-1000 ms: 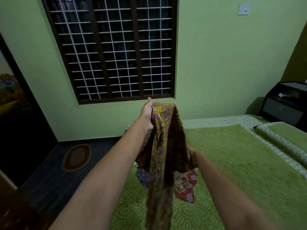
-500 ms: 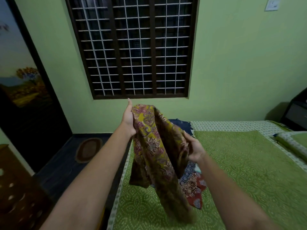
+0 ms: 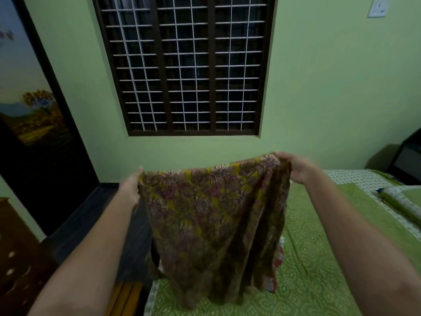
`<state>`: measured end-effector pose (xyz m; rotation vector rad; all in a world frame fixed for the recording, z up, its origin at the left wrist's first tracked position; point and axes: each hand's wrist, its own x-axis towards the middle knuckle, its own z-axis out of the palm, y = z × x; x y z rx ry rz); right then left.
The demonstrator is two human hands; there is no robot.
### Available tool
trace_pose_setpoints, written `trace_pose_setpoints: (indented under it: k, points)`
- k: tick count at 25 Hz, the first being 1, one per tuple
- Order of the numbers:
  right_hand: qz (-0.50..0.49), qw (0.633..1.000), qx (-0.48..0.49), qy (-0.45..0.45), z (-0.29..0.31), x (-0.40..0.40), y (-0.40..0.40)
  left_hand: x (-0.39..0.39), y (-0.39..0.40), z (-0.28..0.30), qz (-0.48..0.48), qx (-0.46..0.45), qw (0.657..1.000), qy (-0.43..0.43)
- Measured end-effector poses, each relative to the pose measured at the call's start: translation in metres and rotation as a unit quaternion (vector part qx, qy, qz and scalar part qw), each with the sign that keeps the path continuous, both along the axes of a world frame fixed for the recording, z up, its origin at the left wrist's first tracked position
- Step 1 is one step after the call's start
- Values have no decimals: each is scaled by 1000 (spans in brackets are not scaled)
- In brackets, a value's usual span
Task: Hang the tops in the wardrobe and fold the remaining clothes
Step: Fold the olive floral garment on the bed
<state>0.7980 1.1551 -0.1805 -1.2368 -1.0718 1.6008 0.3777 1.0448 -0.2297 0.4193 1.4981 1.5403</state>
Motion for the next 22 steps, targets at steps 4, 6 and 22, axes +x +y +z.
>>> trace_pose_setpoints:
  k: [4, 6, 22]
  points:
    - [15, 998, 49, 19, 43, 22, 10, 8, 13, 61, -25, 92, 991, 96]
    - [-4, 998, 39, -47, 31, 30, 15, 11, 17, 55, -14, 58, 986, 153]
    - [28, 979, 31, -200, -19, 37, 17, 1, 7, 7, -124, -96, 970, 188]
